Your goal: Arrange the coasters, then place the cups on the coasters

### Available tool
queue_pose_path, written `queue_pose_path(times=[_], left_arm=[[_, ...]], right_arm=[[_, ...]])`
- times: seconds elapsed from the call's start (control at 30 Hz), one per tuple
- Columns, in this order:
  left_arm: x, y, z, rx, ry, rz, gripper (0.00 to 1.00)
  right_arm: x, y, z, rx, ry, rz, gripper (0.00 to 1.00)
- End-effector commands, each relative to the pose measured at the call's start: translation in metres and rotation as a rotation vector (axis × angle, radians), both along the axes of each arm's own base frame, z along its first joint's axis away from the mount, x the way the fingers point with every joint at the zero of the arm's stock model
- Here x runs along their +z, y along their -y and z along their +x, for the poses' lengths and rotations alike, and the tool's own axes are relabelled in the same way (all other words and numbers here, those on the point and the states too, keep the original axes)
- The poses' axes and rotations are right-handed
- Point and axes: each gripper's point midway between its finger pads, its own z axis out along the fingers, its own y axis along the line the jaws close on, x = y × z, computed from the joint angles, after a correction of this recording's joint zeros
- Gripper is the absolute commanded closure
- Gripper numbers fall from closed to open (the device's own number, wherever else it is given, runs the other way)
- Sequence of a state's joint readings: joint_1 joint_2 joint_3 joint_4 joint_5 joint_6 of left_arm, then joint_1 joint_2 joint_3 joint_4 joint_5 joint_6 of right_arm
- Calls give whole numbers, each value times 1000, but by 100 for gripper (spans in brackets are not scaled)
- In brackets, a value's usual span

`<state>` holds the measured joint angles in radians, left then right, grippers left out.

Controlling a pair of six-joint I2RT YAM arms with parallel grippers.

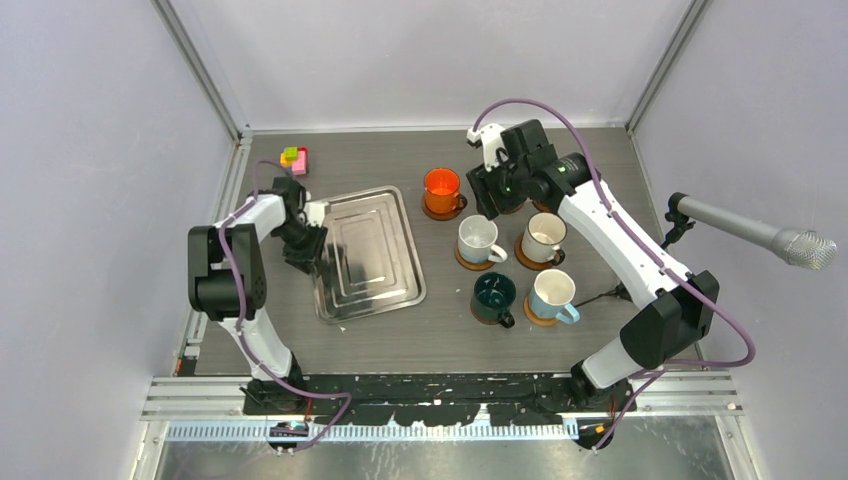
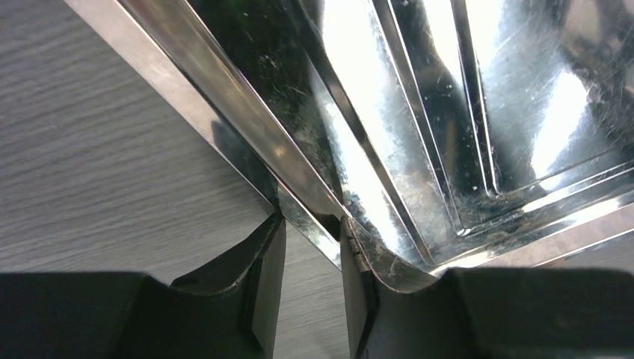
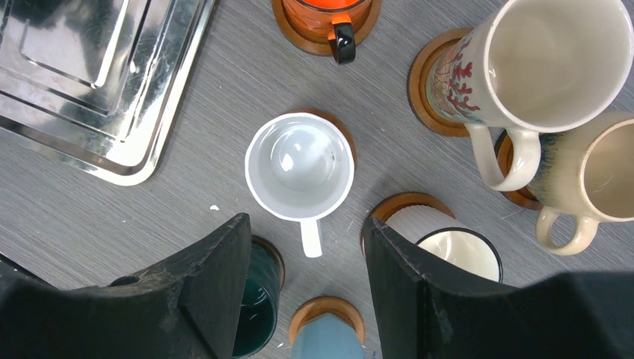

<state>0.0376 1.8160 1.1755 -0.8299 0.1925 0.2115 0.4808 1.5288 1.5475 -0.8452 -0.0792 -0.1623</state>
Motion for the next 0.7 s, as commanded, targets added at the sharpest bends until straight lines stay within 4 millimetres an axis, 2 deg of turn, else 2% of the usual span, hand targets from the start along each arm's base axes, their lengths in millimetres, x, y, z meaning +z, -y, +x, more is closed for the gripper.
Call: queue_pose_path(times=[0.0,0.07,0.13,0.27,0.47,0.67], left_arm=[[12,-1,-14,-74,10,5,66],[13,-3,-16,-92,12,15,66],[16,-4,-15,-104,19,20,61],[44,2,-4,-132,92,-15,36],[121,10,26,-161,288,-44,1],[210,11,58,-106,403,-55,0]], right_arm=[[23,4,3,-9,83,27,38],[25,5,3,-10,88,29,38],[25,5,5,-15,89,33,38],[32,4,8,-29,97,60,35],[49,8,17,-65,100,140,29],[76,22,31,-133,131,240,25]])
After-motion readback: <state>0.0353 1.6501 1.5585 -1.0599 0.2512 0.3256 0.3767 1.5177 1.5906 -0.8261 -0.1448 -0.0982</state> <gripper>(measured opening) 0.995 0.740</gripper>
